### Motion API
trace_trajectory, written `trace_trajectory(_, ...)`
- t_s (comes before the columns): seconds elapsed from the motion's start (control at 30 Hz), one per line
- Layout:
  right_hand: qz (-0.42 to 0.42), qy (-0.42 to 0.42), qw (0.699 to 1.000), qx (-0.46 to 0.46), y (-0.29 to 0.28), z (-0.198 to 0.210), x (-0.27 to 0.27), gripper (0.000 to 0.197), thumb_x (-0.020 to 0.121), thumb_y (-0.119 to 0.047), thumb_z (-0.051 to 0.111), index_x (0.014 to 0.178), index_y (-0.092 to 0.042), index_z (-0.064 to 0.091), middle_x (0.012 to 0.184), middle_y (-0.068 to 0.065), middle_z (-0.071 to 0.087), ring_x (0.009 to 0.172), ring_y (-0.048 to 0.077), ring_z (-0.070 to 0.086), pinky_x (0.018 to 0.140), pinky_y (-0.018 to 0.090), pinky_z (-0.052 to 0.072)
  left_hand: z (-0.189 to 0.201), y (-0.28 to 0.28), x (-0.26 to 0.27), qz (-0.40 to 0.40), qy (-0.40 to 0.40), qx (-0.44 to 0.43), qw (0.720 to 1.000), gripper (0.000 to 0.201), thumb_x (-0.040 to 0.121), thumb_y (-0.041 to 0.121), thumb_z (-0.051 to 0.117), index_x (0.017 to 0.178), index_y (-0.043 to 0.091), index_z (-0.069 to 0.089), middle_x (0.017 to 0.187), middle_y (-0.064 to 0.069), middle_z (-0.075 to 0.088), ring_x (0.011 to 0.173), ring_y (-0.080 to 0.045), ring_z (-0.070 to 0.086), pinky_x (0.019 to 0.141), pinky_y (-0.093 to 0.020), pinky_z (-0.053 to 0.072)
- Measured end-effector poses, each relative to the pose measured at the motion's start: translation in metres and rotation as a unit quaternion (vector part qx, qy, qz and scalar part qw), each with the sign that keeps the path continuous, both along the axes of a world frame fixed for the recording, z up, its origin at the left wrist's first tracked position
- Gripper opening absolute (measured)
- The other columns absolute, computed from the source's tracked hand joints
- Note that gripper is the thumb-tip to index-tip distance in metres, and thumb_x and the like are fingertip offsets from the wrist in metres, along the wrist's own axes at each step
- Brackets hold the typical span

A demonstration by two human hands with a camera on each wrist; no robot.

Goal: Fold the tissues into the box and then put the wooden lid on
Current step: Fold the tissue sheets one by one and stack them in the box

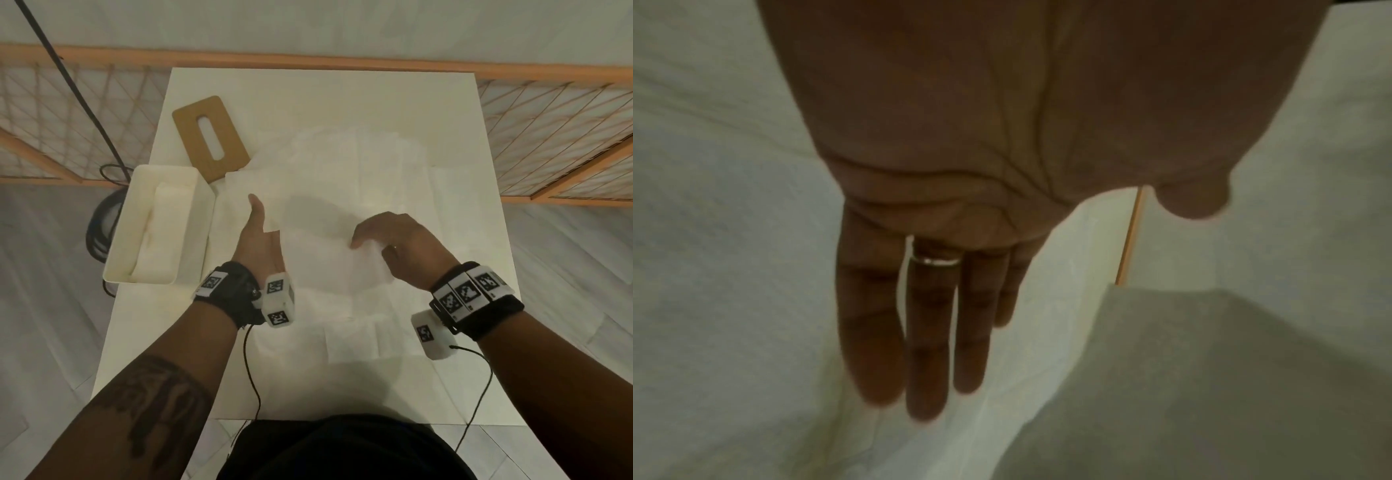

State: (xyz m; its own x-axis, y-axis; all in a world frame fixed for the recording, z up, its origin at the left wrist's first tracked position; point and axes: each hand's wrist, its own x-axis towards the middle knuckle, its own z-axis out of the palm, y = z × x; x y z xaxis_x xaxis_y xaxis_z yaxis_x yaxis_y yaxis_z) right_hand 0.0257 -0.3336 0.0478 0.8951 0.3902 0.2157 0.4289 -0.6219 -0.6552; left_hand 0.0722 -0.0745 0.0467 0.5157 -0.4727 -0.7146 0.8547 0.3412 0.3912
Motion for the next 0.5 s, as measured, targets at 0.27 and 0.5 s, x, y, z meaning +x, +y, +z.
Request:
trace_trajectory(0.27, -0.078, 0.018, 0.994, 0.072, 0.0, -0.005, -0.006, 0.051, 0.08, -0.002, 0.044, 0.124, -0.013, 0.068, 0.127, 0.003, 0.063, 0.125, 0.014, 0.056, 0.105, 0.025, 0.044, -0.003, -0.009, -0.006, -0.064, -0.185, 0.121, 0.973, 0.024, 0.094, -0.003, 0.059, 0.112, 0.007, 0.07, 0.104, -0.008, 0.078, 0.098, -0.027, 0.071, 0.079, -0.035, 0.062)
trace_trajectory(0.5, -0.315, 0.531, 0.614, 0.492, -0.007, 0.001, 0.003, 0.058, 0.1, -0.045, 0.051, 0.138, -0.002, 0.055, 0.12, 0.018, 0.063, 0.102, 0.034, 0.062, 0.079, 0.041, 0.051, -0.003, 0.001, 0.0, -0.052, -0.257, 0.145, 0.954, 0.032, 0.097, -0.005, 0.055, 0.1, 0.016, 0.079, 0.108, -0.006, 0.077, 0.101, -0.025, 0.072, 0.093, -0.038, 0.057)
